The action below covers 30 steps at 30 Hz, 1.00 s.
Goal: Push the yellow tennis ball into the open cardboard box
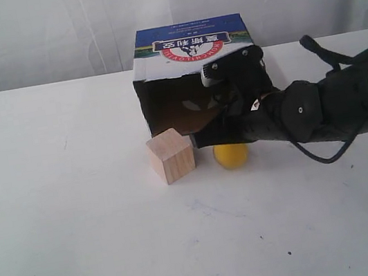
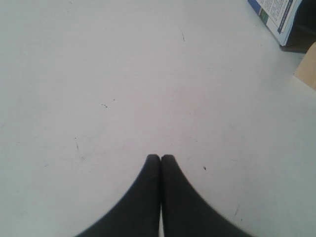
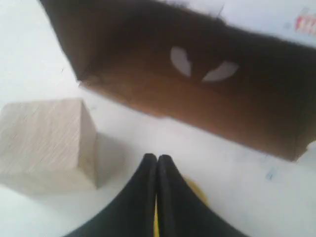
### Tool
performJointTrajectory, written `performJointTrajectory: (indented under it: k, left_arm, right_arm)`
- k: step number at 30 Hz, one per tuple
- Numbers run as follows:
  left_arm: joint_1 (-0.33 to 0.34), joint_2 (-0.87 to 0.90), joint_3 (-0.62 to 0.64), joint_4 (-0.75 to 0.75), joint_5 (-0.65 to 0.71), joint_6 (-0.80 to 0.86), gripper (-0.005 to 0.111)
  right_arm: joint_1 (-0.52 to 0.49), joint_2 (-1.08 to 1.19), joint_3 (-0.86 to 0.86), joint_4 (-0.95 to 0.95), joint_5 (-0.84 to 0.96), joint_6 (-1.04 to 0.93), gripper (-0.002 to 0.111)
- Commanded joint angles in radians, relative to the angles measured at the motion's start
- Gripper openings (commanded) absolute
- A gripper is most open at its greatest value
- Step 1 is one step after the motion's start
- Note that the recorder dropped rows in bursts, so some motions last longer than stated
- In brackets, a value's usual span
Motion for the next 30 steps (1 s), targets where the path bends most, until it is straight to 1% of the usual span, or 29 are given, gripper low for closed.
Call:
performJointTrajectory:
  k: [1,7,11,17,22,30]
  left_arm:
    - [-0.006,-0.004,0.003,-0.005,0.005,-0.007,0.0]
    - [-0.006,-0.004,0.003,-0.005,0.005,-0.007,0.0]
    - [-0.006,-0.004,0.003,-0.005,0.005,-0.007,0.0]
    - [-0.006,-0.004,0.003,-0.005,0.005,-0.007,0.0]
    - [-0.006,-0.004,0.003,-0.005,0.005,-0.007,0.0]
    - [-0.006,-0.004,0.003,-0.005,0.005,-0.007,0.0]
  right_arm:
    - [-0.004,0.001,0.002,-0.002,0.089,0.02,0.0]
    - [-0.004,0.107,0.002,-0.002,-0.064,0.036,0.0]
    - [-0.004,0.162,0.0,-0.002,-0.09,0.043,0.0]
    - [-0.004,0.174,0.0,-0.002,-0.119,0.043,0.0]
    - [-0.004,0.174,0.0,0.03,-0.254,0.043,0.0]
    - [-0.004,0.174,0.0,0.031,-0.438,0.043,0.0]
